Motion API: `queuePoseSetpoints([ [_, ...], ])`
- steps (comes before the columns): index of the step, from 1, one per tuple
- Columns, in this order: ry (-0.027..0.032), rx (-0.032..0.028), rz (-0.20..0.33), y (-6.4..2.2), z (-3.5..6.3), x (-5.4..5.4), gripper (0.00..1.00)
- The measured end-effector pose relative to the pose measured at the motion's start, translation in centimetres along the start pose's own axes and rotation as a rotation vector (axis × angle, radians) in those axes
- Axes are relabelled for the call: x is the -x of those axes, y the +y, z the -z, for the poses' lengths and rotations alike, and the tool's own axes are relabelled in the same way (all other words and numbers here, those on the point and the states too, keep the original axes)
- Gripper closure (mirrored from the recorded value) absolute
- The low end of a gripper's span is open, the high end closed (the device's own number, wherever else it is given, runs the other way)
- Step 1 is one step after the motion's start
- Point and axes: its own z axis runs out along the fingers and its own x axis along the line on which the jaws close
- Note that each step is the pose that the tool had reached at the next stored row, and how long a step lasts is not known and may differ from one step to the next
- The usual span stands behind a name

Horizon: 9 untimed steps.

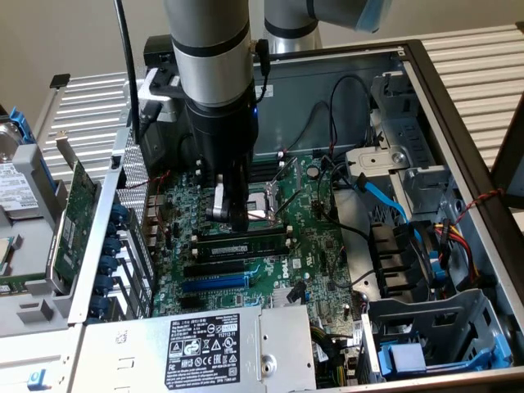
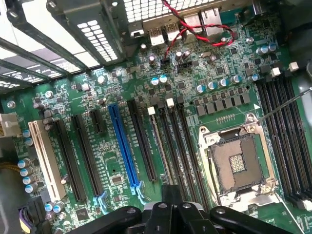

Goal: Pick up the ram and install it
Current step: 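Press down the ram until it locks into place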

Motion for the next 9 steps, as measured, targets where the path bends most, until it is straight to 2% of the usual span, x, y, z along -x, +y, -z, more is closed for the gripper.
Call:
queuePoseSetpoints([
  [9, 0.0032, -0.0061, -0.147, 0.00, -0.02, 0.00, 0.89],
])
